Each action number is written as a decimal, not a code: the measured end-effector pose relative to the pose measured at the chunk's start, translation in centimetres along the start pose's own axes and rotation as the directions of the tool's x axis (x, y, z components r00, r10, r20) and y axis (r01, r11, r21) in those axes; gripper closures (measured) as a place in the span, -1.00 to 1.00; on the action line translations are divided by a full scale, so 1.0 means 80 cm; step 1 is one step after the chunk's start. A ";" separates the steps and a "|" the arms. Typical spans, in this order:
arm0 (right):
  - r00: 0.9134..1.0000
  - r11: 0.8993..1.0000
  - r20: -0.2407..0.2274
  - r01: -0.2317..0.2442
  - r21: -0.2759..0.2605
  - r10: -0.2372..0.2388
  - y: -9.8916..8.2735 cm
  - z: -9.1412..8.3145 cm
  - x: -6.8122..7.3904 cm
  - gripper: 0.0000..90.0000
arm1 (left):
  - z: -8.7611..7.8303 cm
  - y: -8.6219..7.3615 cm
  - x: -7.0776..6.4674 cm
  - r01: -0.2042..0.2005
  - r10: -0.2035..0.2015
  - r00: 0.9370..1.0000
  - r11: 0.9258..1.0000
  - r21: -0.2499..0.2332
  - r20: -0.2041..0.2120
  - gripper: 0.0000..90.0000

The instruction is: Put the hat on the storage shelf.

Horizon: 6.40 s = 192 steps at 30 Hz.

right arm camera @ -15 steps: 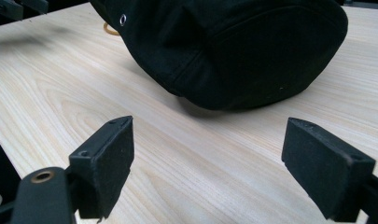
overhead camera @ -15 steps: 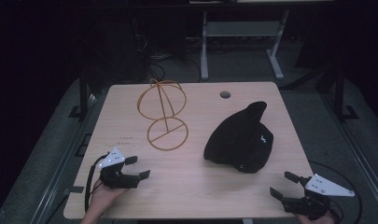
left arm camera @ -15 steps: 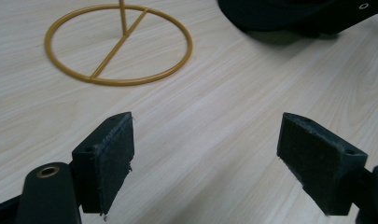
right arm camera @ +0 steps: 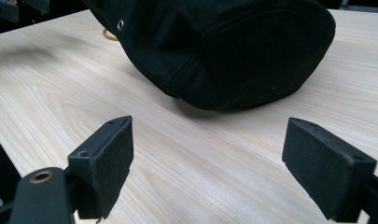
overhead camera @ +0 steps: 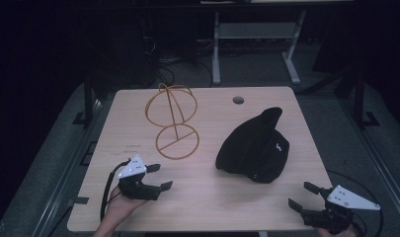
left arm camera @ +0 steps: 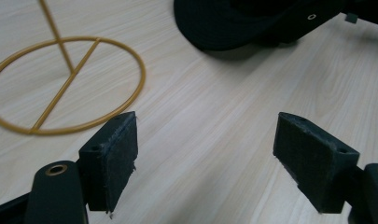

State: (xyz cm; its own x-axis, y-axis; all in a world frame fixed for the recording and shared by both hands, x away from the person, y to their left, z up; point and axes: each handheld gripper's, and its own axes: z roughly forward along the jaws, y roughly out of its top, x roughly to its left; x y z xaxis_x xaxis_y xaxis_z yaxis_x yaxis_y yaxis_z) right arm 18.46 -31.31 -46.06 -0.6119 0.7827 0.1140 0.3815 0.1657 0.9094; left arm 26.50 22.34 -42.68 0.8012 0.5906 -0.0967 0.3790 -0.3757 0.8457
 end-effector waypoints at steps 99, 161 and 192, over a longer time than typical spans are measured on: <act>0.995 0.997 -0.081 0.051 -0.056 -0.056 0.080 0.064 -0.001 -0.67 | 0.115 0.157 -0.096 -0.280 0.272 0.886 0.959 -0.033 0.375 0.87; 0.991 0.989 -0.099 0.078 -0.123 -0.090 0.135 0.053 0.004 0.93 | 0.060 0.126 -0.071 -0.301 0.295 0.931 0.954 -0.004 0.215 0.22; 0.991 0.984 -0.088 0.086 -0.158 -0.101 0.219 0.043 0.006 0.93 | 0.024 0.040 -0.012 -0.187 0.184 0.980 0.982 0.035 0.081 -0.14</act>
State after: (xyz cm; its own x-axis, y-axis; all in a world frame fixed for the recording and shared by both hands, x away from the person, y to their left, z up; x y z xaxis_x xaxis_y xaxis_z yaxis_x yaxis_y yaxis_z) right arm 27.19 -25.96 -31.47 -0.7059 0.7060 0.0568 0.2133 0.1354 0.9675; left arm 27.83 19.18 -40.87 0.8922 0.4514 0.0184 0.2383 -0.5049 0.8297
